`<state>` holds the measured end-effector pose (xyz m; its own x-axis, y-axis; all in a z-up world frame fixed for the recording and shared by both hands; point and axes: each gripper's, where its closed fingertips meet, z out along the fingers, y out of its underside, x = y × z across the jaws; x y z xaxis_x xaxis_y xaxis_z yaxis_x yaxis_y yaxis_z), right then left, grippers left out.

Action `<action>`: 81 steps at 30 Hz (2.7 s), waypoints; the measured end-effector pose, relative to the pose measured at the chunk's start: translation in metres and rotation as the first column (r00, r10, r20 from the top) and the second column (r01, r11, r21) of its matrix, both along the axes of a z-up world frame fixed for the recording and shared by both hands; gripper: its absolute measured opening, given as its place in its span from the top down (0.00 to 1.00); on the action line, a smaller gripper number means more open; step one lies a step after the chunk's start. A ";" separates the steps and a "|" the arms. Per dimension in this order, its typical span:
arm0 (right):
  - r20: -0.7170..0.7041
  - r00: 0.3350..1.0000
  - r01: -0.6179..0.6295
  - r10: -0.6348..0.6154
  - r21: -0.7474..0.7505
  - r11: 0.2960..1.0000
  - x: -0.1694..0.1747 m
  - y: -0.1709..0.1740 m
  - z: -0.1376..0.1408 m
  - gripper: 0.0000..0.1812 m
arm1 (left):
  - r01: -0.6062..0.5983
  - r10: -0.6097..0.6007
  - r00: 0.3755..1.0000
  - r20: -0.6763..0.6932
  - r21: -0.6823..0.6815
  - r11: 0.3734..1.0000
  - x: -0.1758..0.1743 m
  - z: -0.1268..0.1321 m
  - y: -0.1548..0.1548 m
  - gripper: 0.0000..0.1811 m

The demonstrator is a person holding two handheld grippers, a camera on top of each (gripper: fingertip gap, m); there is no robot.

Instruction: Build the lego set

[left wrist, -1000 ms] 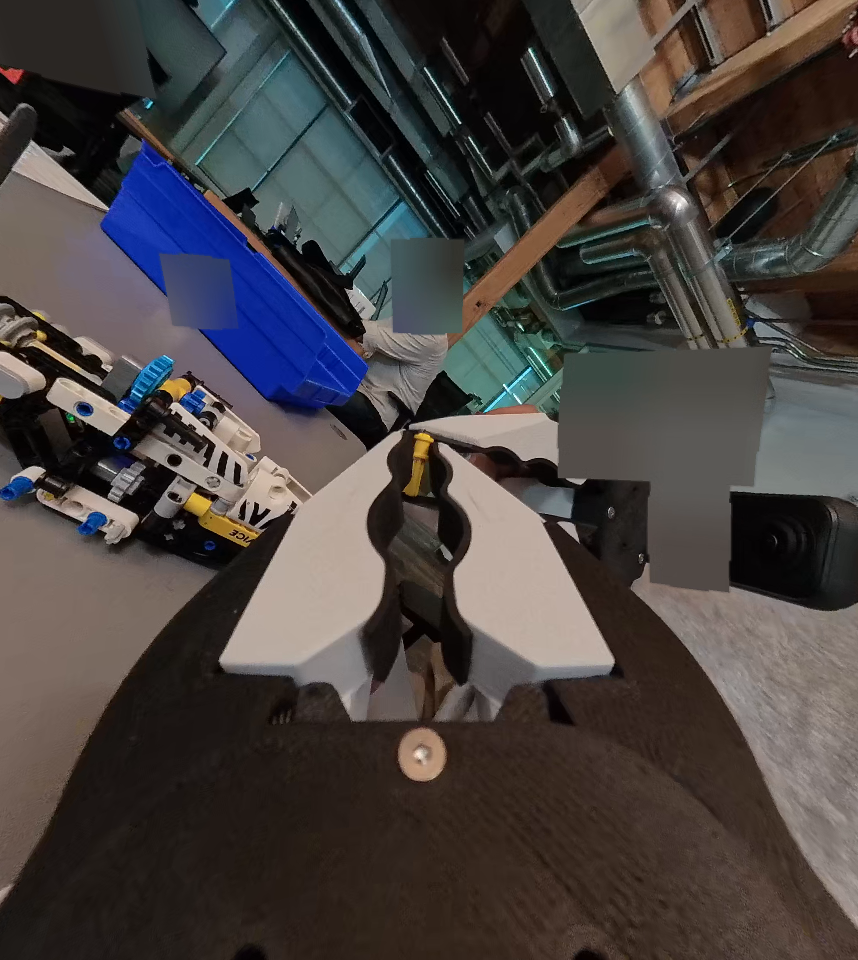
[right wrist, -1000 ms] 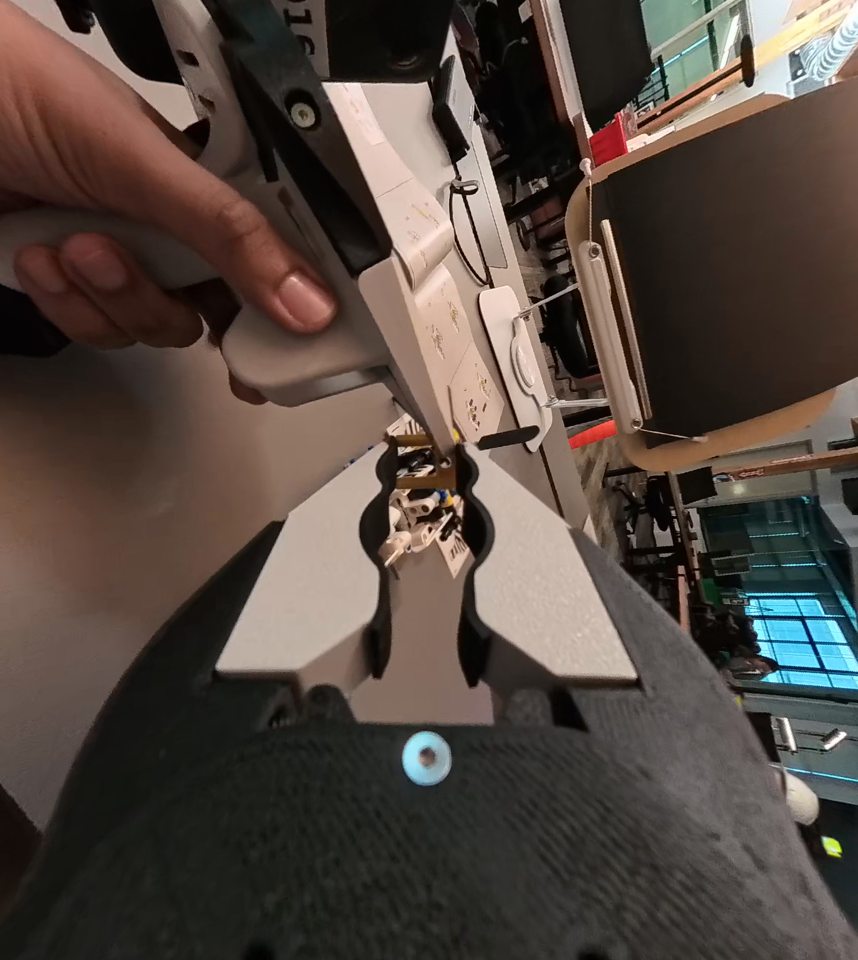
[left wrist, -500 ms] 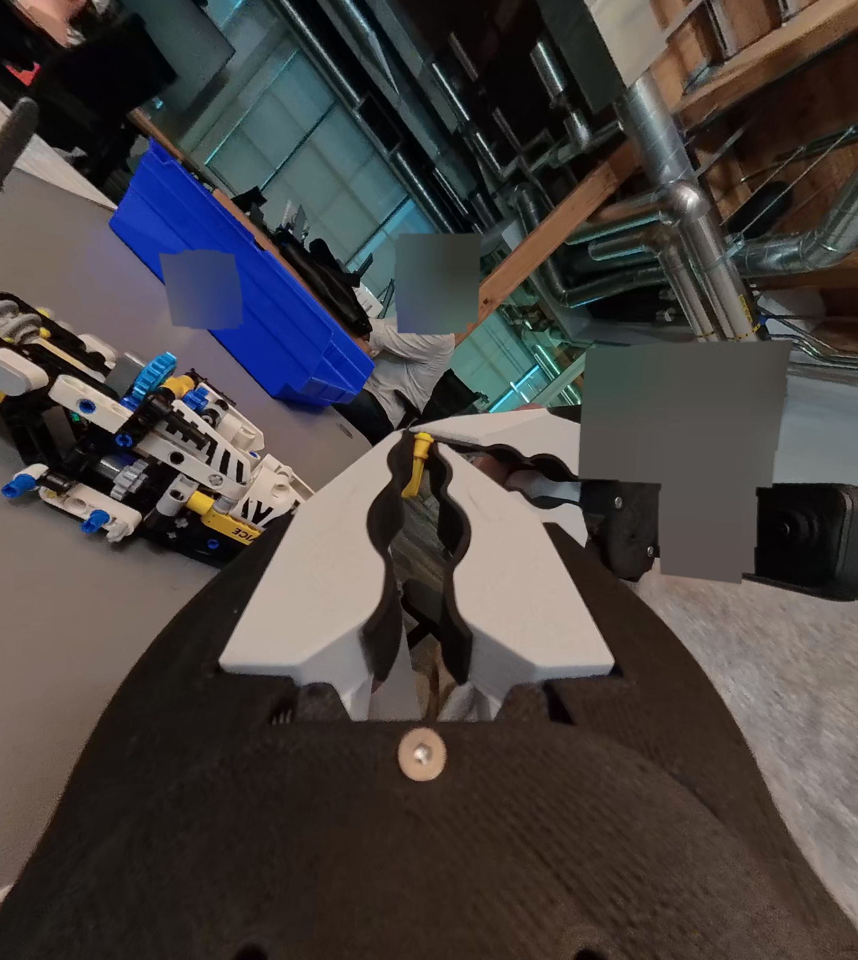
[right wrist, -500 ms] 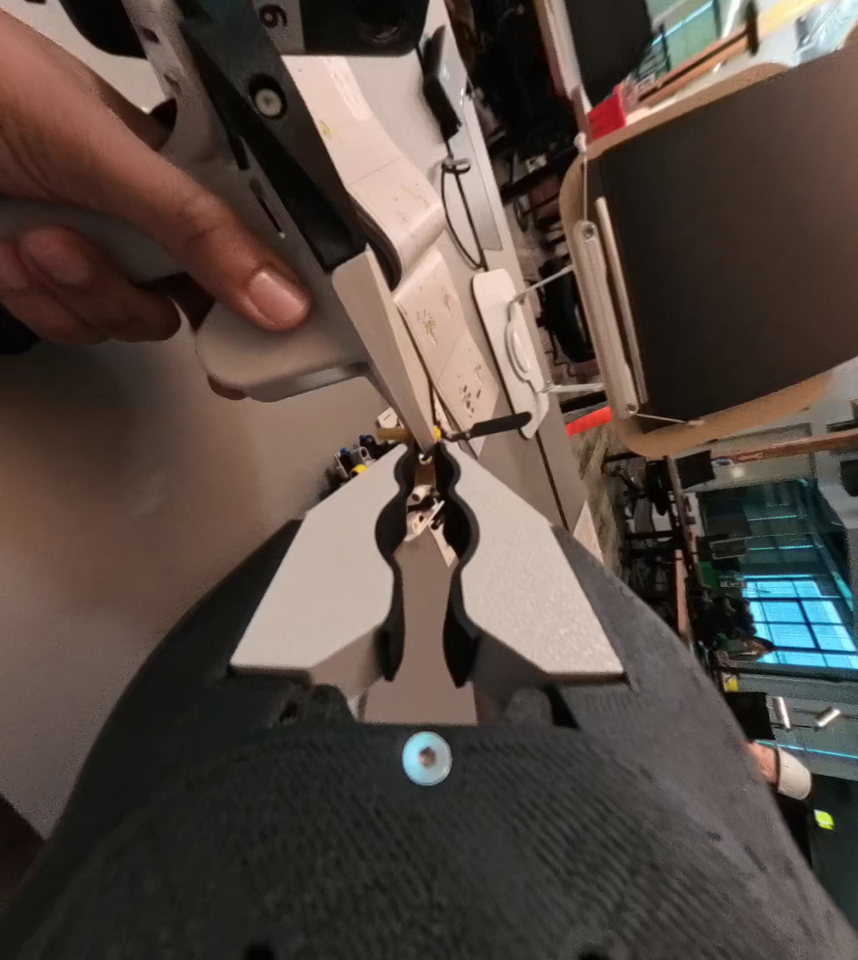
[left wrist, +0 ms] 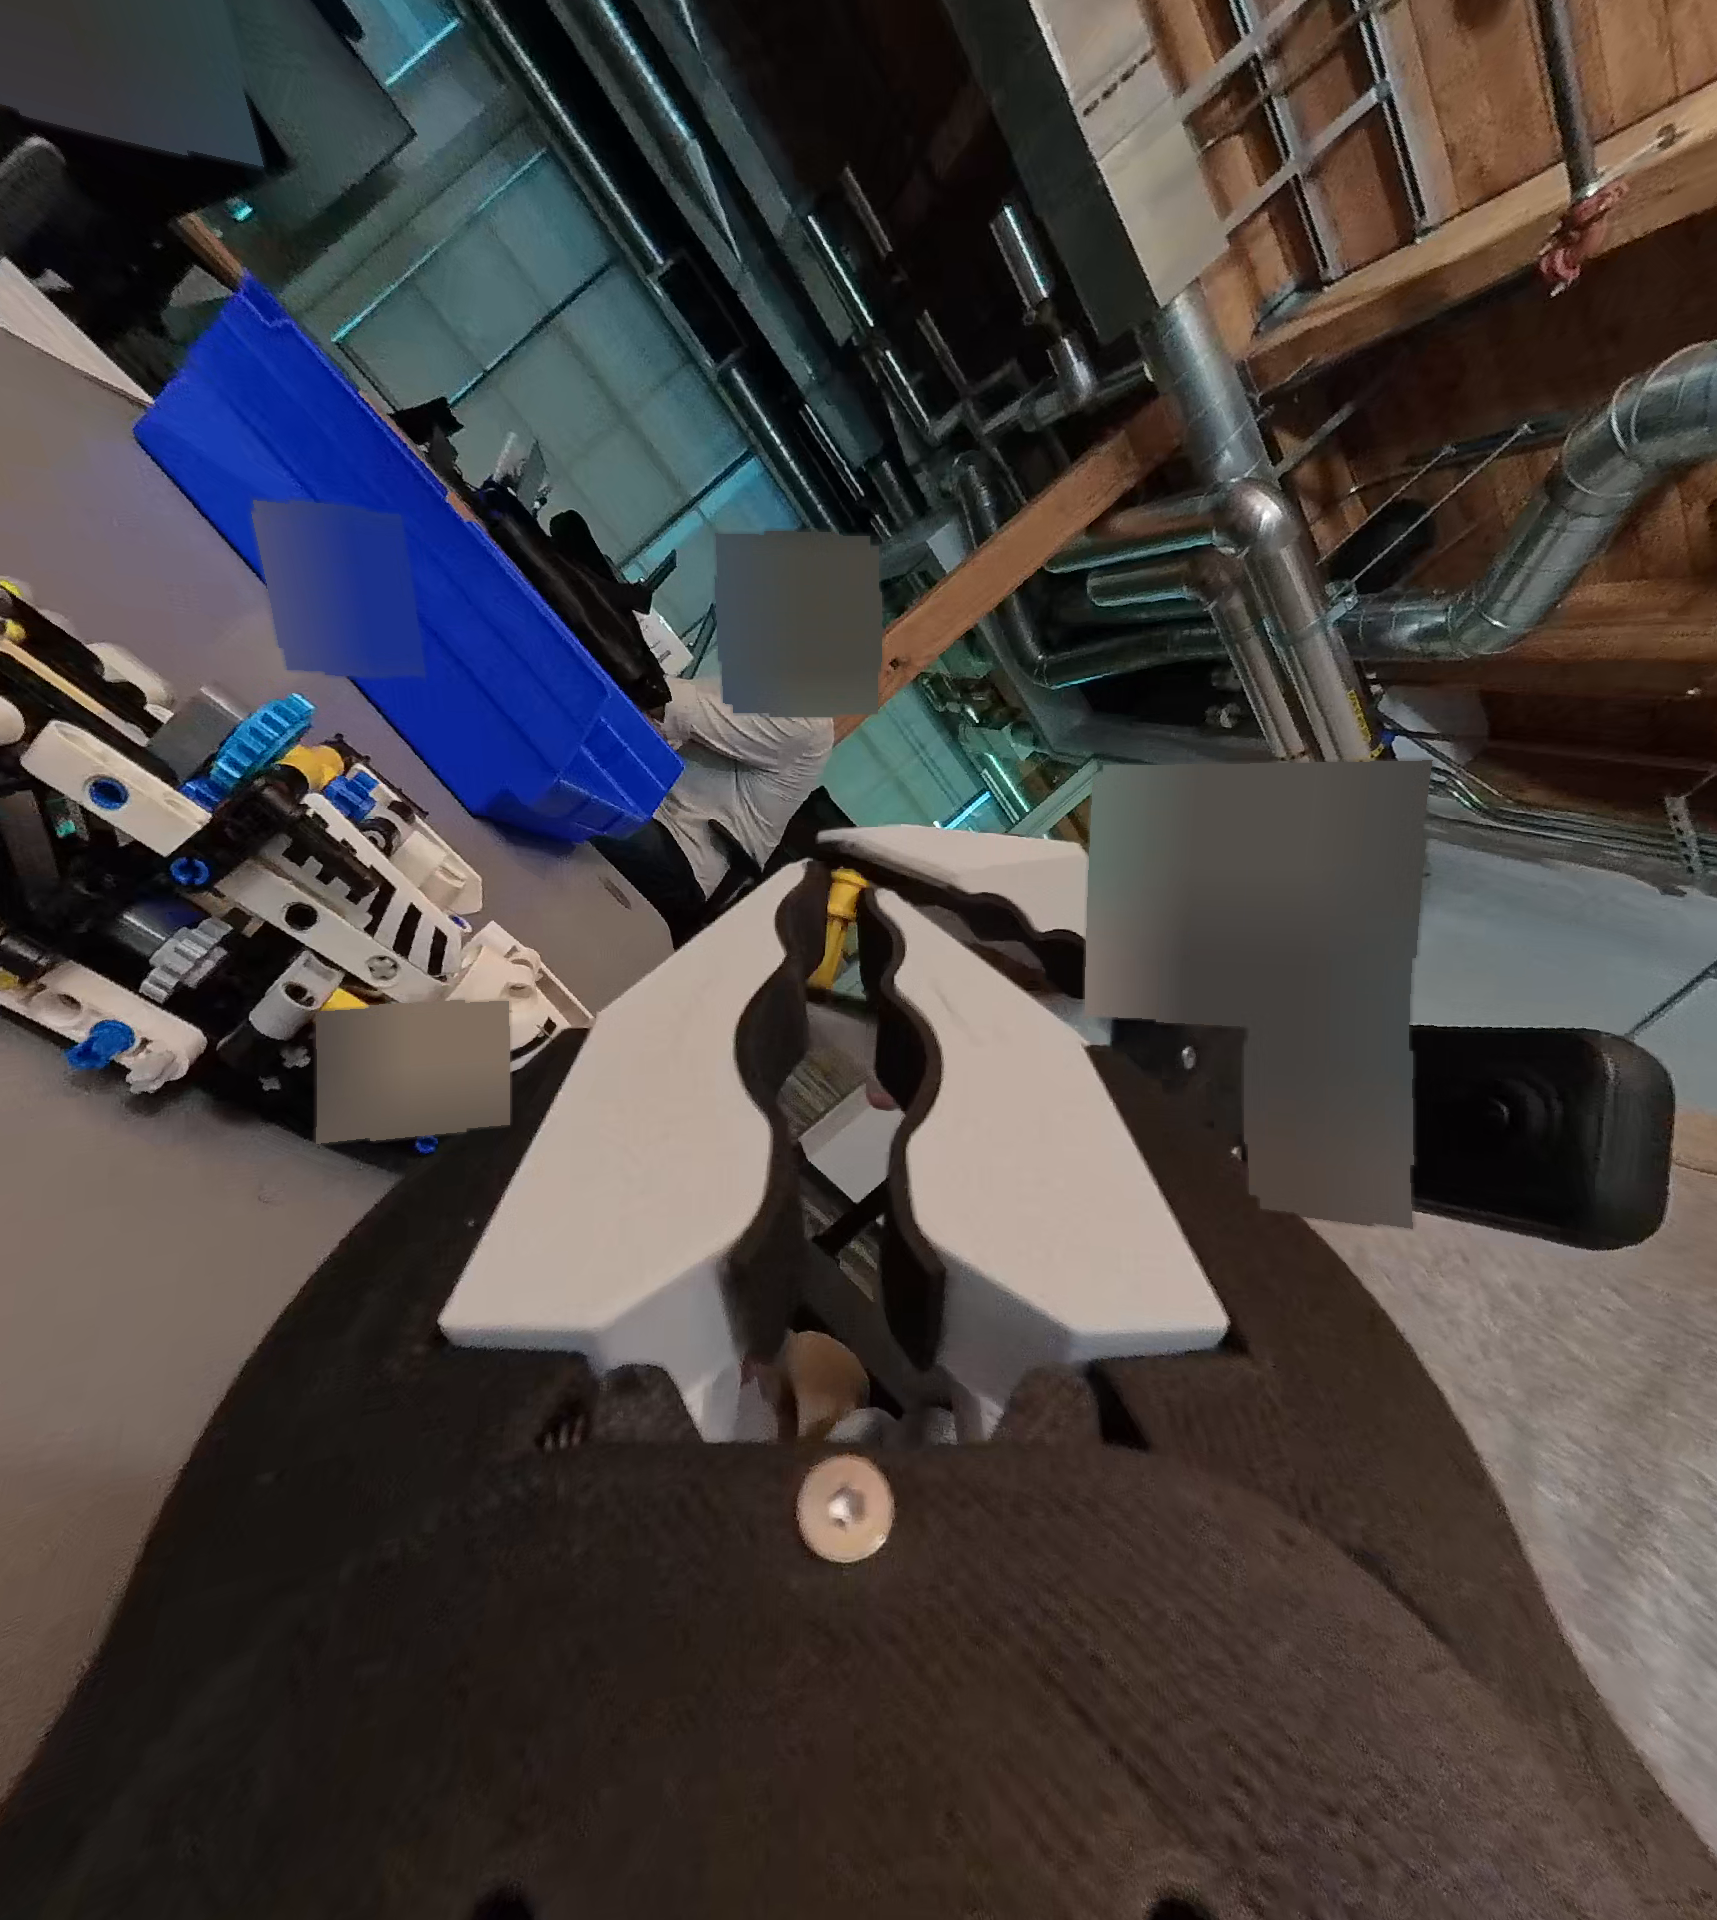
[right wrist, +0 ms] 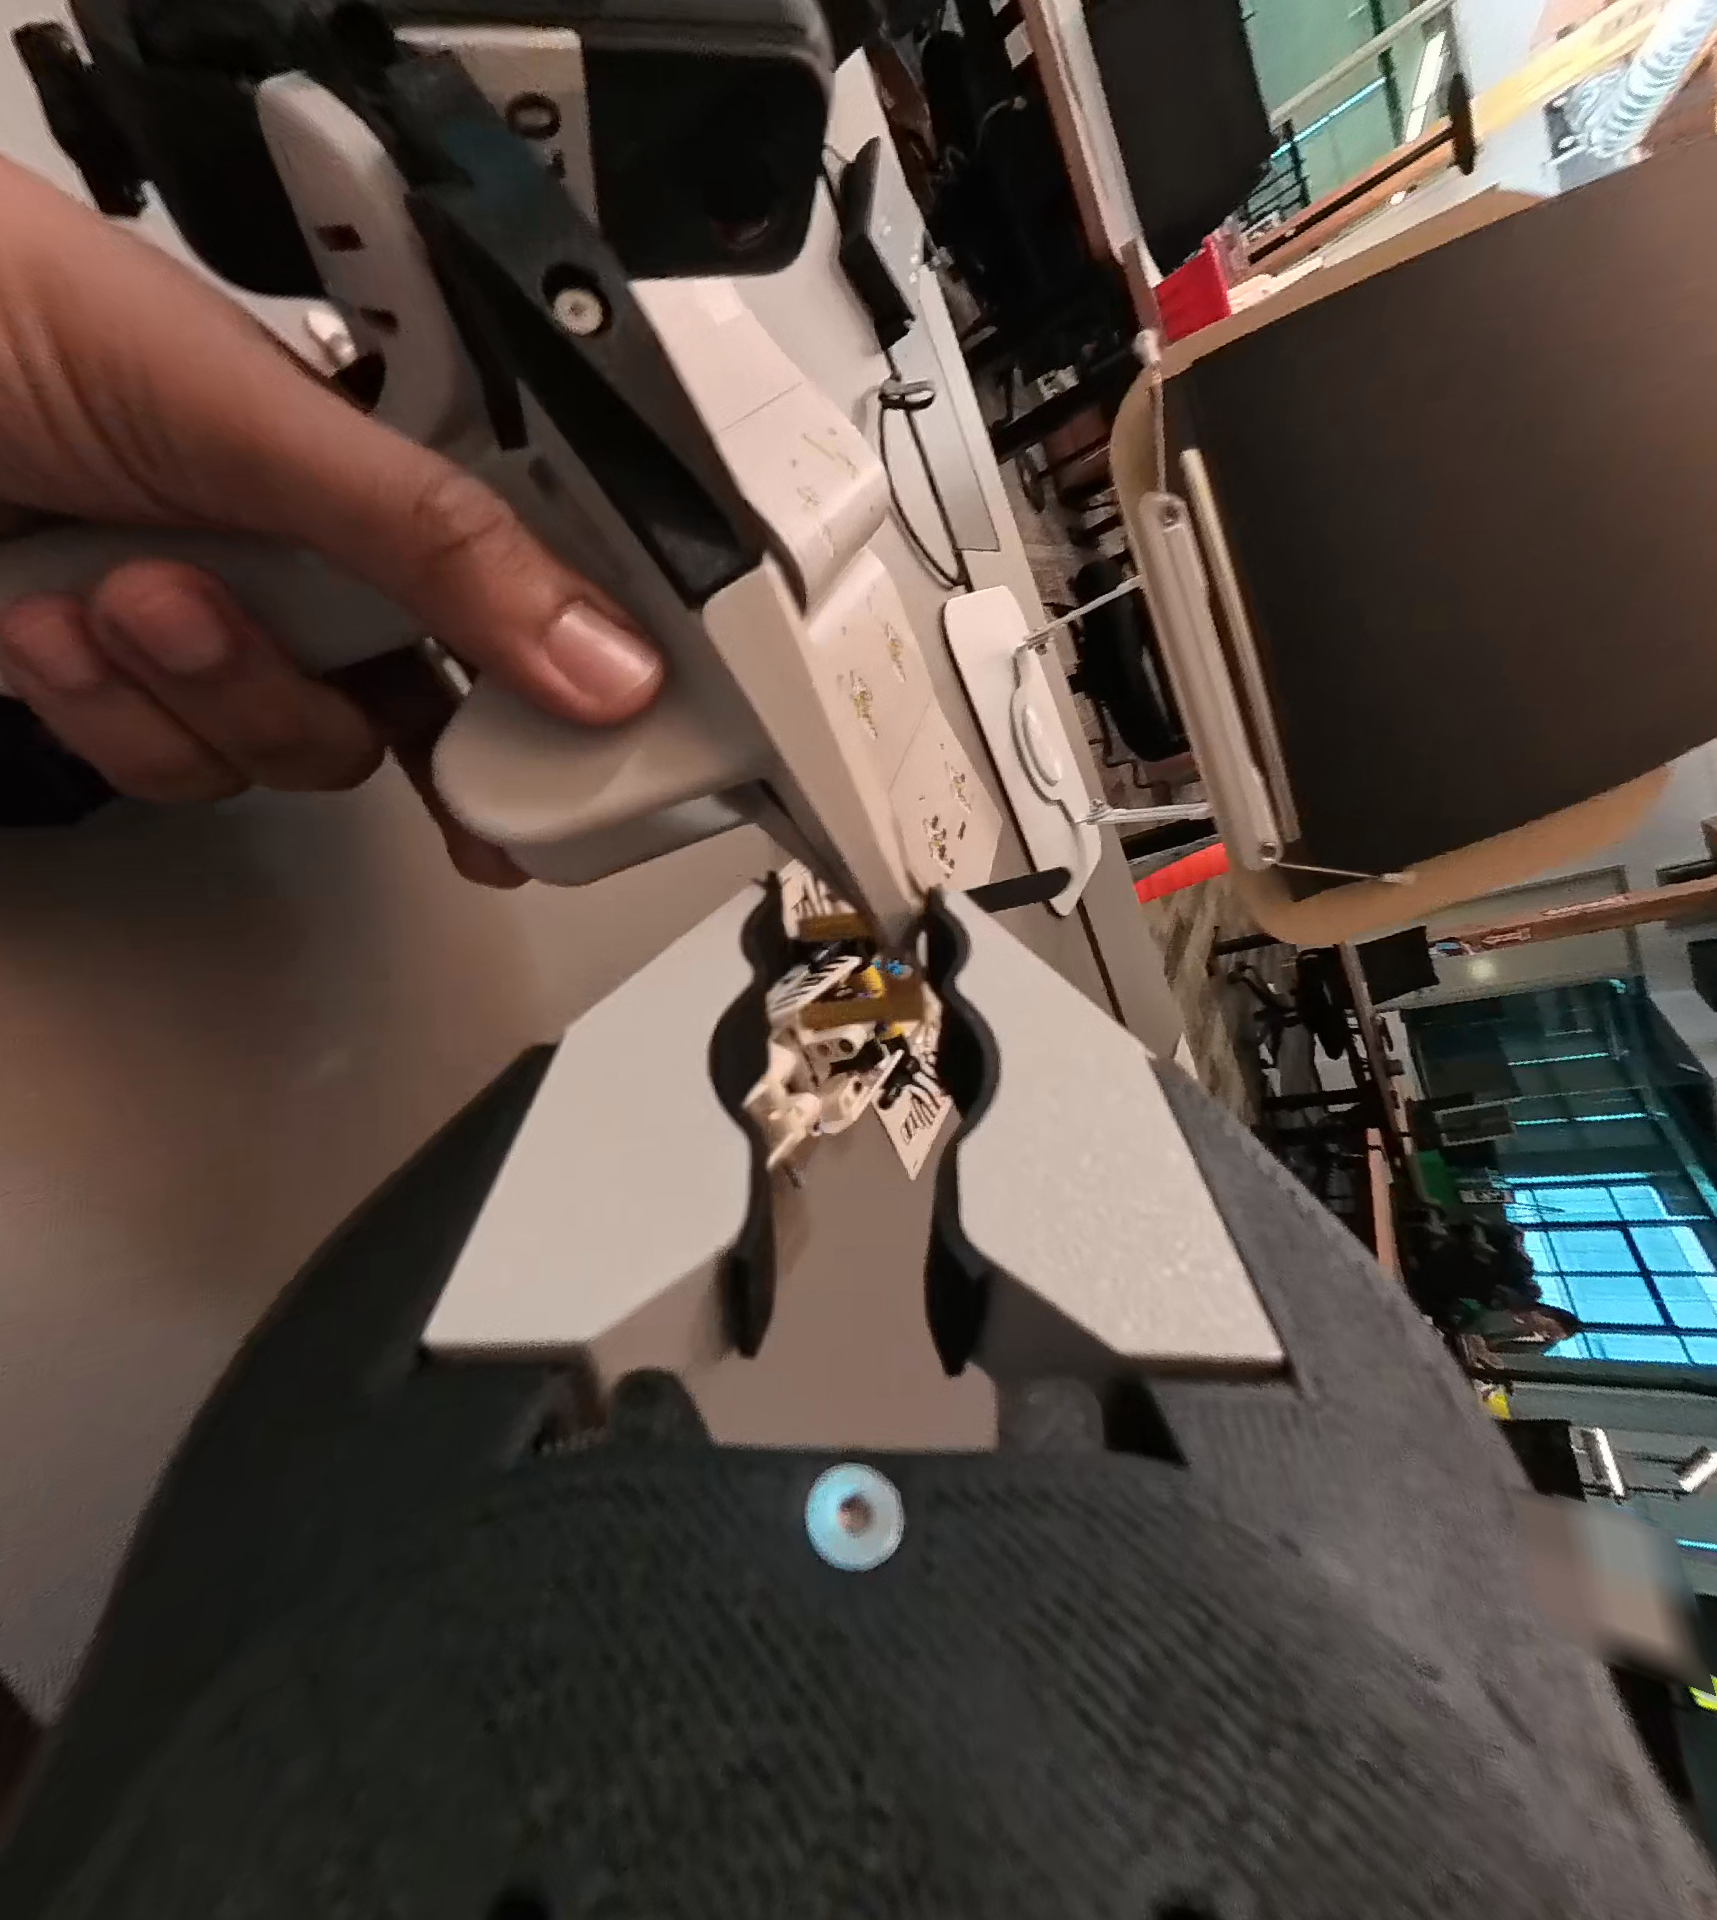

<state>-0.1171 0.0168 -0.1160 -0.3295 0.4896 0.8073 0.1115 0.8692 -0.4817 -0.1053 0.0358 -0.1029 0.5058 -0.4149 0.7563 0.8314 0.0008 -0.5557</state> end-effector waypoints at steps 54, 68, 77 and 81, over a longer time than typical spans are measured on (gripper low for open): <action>0.011 0.998 0.062 -0.062 0.022 0.998 0.002 0.012 -0.001 0.88 | -0.078 0.078 0.997 -0.019 0.014 0.997 -0.002 0.001 0.003 0.99; 0.011 0.998 0.060 -0.060 0.031 0.998 0.004 0.014 0.000 0.90 | -0.058 0.058 0.998 -0.008 0.014 0.998 0.001 0.000 0.005 0.99; 0.011 0.998 0.059 -0.059 0.030 0.998 0.003 0.015 0.000 0.90 | -0.051 0.051 0.999 -0.004 0.016 0.999 0.001 0.000 0.005 0.99; 0.010 0.998 0.058 -0.058 0.031 0.998 0.003 0.015 0.000 0.91 | -0.048 0.048 0.999 -0.001 0.016 0.999 0.002 0.000 0.005 0.99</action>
